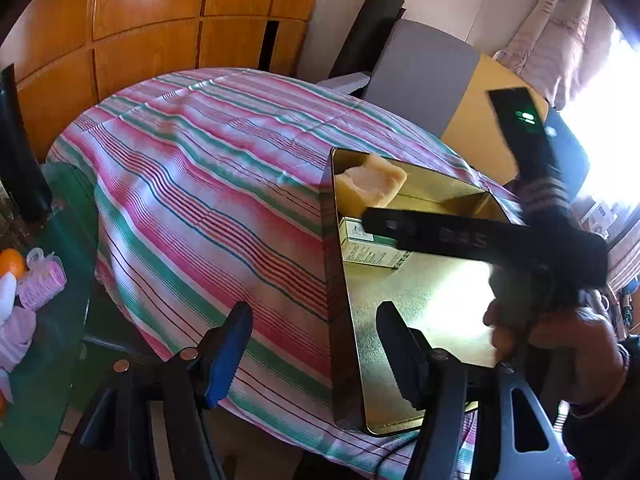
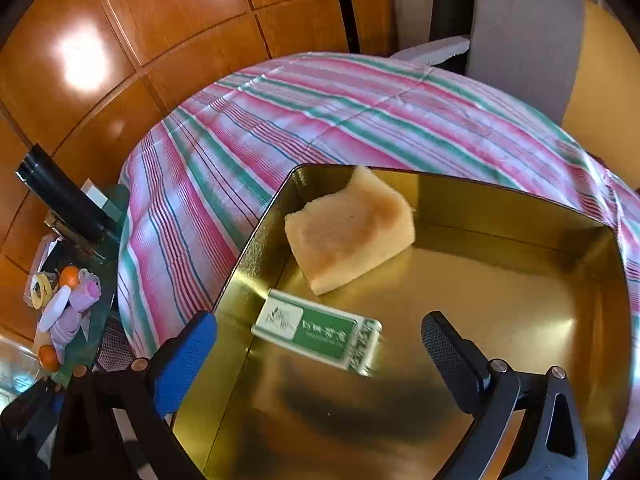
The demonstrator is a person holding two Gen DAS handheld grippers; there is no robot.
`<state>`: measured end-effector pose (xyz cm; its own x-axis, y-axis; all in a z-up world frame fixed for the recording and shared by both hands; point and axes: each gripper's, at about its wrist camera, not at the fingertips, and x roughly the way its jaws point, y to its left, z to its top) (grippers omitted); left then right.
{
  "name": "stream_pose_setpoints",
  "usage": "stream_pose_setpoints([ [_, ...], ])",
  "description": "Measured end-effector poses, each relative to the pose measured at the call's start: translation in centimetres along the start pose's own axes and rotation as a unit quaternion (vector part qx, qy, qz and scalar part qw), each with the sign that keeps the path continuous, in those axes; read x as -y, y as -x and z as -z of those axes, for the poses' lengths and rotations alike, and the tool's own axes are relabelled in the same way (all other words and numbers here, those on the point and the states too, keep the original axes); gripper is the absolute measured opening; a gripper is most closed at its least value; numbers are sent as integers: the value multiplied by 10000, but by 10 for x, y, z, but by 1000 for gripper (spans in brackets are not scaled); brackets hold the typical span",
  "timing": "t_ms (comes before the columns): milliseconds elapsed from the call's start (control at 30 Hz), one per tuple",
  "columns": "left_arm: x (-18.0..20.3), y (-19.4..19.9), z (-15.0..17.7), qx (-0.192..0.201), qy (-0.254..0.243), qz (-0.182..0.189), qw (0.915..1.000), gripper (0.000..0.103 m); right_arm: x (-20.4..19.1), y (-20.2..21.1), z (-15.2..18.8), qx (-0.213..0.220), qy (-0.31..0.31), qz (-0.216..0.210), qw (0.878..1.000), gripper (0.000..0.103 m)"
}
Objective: Organize objects
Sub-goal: 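Carry the green TSAO box into the gold tray and release it with the right tool, then grasp the white cotton ball in plastic with the left tool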
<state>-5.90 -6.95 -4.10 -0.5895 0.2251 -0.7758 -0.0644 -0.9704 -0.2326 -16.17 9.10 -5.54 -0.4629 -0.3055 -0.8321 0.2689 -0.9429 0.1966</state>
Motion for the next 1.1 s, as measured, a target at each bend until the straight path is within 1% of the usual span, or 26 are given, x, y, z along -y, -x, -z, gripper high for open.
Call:
stream_pose_setpoints([
  [233, 11, 7, -1, 120, -198, -120, 9997, 64, 13, 46, 25, 326, -87, 44, 9994, 103],
  [500, 39, 21, -2, 311, -619, -70, 9976, 64, 41, 101, 57, 748, -373, 212, 9963, 103],
  [700, 68, 27, -1, 369, -993, 49, 9944, 64, 71, 139, 88, 934, -585, 508, 9926, 103],
  [867, 91, 29, 2, 375, -1277, 132, 9910, 64, 101, 166, 111, 1047, -903, 714, 9878, 103],
  [1100, 130, 26, 9, 315, -1725, 316, 9840, 64, 153, 206, 141, 1224, -1322, 1209, 9762, 103],
])
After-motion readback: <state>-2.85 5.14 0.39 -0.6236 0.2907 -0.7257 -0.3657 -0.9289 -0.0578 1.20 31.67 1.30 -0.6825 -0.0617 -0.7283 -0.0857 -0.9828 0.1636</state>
